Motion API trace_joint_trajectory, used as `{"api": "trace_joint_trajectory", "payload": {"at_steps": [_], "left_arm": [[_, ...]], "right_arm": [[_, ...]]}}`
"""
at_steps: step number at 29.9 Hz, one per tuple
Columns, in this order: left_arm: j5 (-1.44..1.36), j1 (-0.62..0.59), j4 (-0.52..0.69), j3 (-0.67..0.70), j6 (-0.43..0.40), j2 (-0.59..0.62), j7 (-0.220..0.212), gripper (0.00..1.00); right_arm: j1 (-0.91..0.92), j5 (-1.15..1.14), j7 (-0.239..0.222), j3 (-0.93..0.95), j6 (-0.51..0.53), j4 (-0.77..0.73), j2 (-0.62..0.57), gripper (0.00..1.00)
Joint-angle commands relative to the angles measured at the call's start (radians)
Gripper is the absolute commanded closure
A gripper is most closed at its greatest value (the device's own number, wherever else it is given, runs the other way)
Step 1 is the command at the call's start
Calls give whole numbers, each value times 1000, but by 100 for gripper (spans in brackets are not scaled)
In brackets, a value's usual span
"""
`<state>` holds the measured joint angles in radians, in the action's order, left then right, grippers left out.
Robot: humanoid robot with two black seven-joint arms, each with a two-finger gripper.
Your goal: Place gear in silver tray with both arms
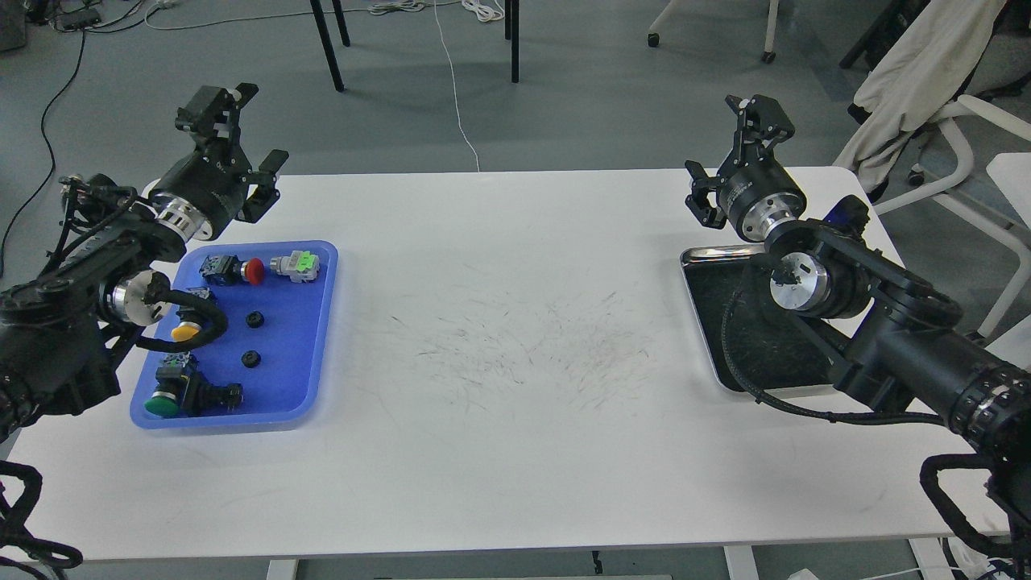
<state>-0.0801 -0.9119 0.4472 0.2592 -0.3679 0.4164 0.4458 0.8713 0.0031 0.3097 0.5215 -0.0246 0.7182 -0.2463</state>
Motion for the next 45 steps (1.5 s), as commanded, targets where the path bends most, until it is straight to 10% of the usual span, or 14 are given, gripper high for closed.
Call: {"api": "trace_joint_trajectory", "payload": {"at_steps": [1,8,45], "left_arm": [[0,-1,-10,-17,43,-2,-47,1],[0,-8,-13,-26,50,-2,-111,1],[-1,-67,-21,-44,118,-7,-72,1]], "right_arm": [[2,0,-1,-1,0,0,-2,2],[5,0,-1,-1,0,0,-5,2],[18,0,-1,-1,-1,3,-8,1]]}}
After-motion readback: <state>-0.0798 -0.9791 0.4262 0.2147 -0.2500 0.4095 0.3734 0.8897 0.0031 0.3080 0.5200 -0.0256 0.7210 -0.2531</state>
